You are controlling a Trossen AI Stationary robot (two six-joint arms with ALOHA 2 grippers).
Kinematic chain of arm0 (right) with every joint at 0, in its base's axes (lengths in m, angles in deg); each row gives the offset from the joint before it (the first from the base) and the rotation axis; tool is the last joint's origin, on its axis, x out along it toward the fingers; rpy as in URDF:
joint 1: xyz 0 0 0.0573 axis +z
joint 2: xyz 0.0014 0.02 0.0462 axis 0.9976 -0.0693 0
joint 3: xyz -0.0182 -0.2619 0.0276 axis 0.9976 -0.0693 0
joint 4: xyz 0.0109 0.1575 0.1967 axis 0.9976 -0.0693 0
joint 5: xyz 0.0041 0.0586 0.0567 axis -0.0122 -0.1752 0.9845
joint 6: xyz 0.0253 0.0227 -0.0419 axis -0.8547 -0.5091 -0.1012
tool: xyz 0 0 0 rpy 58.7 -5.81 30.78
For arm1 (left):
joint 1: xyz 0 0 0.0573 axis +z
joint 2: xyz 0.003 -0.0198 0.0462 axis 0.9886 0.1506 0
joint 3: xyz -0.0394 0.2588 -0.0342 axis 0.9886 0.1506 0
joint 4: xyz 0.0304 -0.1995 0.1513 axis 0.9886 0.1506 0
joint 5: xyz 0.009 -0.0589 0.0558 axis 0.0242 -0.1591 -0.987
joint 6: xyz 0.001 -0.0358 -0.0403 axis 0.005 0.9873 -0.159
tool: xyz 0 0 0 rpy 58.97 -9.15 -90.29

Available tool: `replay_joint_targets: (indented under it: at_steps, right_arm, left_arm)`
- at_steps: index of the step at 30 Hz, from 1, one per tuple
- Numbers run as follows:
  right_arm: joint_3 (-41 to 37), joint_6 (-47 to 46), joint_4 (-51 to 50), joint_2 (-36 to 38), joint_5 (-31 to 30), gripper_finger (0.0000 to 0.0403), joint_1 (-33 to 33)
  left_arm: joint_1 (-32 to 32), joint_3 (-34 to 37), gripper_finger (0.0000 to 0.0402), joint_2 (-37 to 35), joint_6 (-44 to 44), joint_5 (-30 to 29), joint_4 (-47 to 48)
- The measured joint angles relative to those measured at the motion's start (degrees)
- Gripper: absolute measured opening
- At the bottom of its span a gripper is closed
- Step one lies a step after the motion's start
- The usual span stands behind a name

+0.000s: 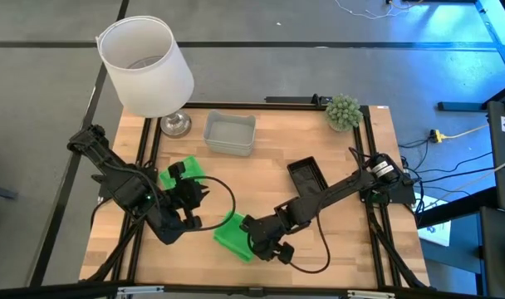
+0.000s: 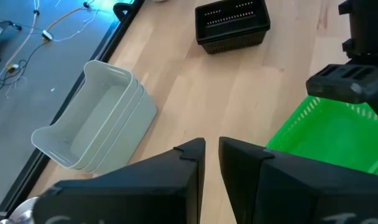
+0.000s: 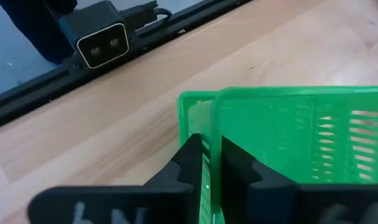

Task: Stack baskets by color
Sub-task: Stack the top green bin on top of the bottom the green bin, then stack the top green bin on top of the bottom green bin

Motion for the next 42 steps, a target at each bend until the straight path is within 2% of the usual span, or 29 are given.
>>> replay_joint_targets:
  at_steps: [10,15,18,21,26,33,38,42]
  right_arm:
    - [0.0,-1.5,0.5,0.0,0.0,0.0086,0.0]
    - [2.1,-2.3,-0.9,0.0,-1.0,0.0095,0.0]
    - [5.7,-4.5,-6.5,0.0,-2.7,0.0093,0.0]
    - [9.8,-4.6,-14.5,0.0,-3.0,0.0092,0.0]
    - [17.3,-4.6,-26.9,0.1,-3.0,0.0094,-0.8]
    - [26.0,-5.5,-39.3,0.1,-3.2,0.0094,-2.4]
    - [31.9,-7.4,-46.3,0.1,-3.2,0.0094,-3.2]
    - [36.8,-7.4,-50.9,0.1,-3.1,0.0094,-3.2]
  left_arm:
    - [0.0,0.0,0.0039,0.0,0.0,0.5,0.0]
    - [0.0,0.0,0.0039,0.0,0.9,1.9,0.3]
    - [0.0,0.0,0.0039,0.0,7.1,3.6,3.9]
    - [0.2,0.0,0.0039,0.0,14.1,8.6,8.6]
    - [0.0,0.0,0.0039,0.0,14.8,15.5,8.3]
    - [0.6,0.0,0.0035,0.0,17.6,16.8,9.7]
    - [2.2,0.0,0.0004,0.0,17.4,16.6,10.4]
    - [4.3,0.0,0.0019,0.0,17.9,16.3,10.5]
